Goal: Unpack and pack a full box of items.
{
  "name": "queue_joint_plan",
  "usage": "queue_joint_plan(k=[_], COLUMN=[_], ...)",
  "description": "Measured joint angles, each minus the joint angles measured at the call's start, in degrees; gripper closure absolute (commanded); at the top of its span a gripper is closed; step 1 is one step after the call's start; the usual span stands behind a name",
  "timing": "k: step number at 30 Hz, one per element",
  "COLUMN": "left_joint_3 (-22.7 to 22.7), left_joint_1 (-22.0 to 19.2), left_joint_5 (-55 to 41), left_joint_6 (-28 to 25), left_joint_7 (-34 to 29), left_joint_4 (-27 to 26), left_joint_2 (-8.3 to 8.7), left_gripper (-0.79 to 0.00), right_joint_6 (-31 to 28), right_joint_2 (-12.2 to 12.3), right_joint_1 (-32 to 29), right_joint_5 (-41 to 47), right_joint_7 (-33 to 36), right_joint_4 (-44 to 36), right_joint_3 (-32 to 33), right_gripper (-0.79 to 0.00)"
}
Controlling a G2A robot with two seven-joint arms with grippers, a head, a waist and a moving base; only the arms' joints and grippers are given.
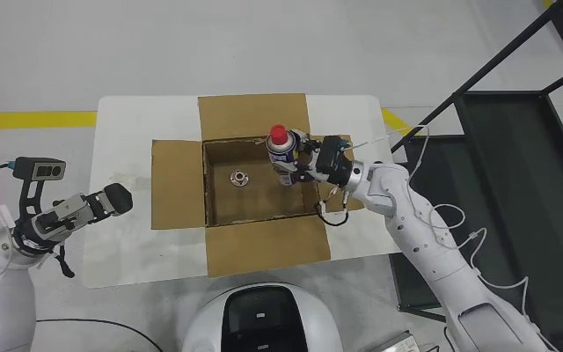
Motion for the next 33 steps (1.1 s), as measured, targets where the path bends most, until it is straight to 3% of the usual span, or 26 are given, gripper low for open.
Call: queue_joint_plan(k=[5,18,24,33], left_joint_3=[0.0,0.0,0.0,0.0], left_joint_1=[0.0,0.0,0.0,0.0], left_joint_5=[0.0,0.0,0.0,0.0], left_joint_6=[0.0,0.0,0.0,0.0], left_joint_7=[0.0,0.0,0.0,0.0], left_joint_4=[0.0,0.0,0.0,0.0], left_joint_2=[0.0,0.0,0.0,0.0], left_gripper=[-0.785,-0.785,-0.785,-0.785], right_joint_6=[-3.54,3.83,4.17,2.72], right_joint_2=[1.07,3.35,3.22,3.23], right_joint_1=[-3.19,-19.86,-24.74,-25.1], right_joint_5=[2.96,3.49,6.08,8.26], right_joint_7=[-6.36,-17.94,-19.81,-18.7], right_joint_4=[1.18,1.59,5.06,5.26], right_joint_3=[6.05,25.05,26.82,27.04], right_gripper=[0.0,0.0,0.0,0.0])
